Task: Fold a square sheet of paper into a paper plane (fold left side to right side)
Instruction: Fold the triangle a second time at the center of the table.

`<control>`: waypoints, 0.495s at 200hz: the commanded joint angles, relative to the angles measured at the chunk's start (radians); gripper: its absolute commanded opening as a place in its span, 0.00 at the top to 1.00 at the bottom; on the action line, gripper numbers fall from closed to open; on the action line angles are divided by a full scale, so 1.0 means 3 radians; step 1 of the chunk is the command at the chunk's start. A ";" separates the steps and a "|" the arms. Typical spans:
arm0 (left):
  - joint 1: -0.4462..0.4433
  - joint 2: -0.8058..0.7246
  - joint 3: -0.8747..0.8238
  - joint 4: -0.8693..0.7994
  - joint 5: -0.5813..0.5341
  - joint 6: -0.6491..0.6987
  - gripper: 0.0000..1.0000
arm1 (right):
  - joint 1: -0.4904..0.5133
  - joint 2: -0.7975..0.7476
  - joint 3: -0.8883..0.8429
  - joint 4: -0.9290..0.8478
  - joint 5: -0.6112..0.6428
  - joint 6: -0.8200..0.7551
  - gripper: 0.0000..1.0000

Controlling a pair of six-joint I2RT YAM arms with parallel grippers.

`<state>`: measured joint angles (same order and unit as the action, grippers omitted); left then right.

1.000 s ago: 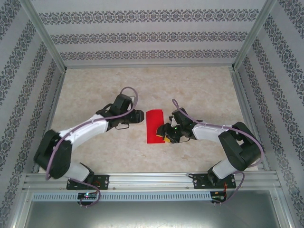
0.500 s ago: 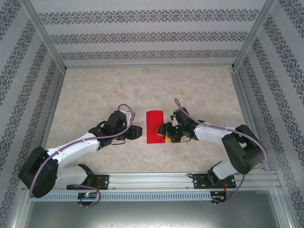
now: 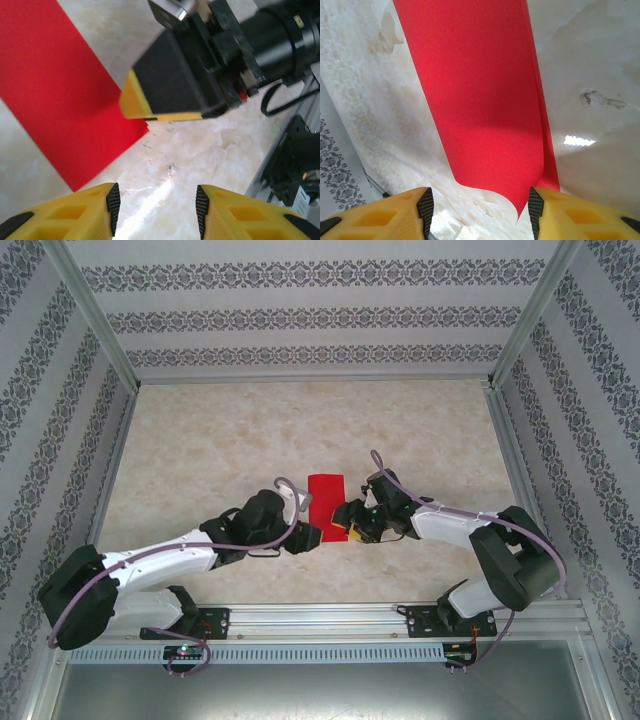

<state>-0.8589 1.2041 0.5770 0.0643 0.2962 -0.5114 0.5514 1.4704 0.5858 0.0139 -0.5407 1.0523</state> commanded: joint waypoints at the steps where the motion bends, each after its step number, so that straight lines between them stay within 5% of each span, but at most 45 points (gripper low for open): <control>1: -0.0149 0.0038 -0.0073 0.0230 -0.0174 0.0102 0.52 | -0.0033 -0.0072 -0.0020 0.0085 0.0005 0.0078 0.46; 99: -0.0169 0.0009 0.0023 0.0059 -0.0468 0.0149 0.51 | -0.0007 0.0015 -0.0178 0.0112 -0.0015 0.0092 0.45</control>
<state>-0.8974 1.2175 0.5667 0.0761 0.1852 -0.4965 0.5518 1.4647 0.5388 0.0185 -0.5404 1.0622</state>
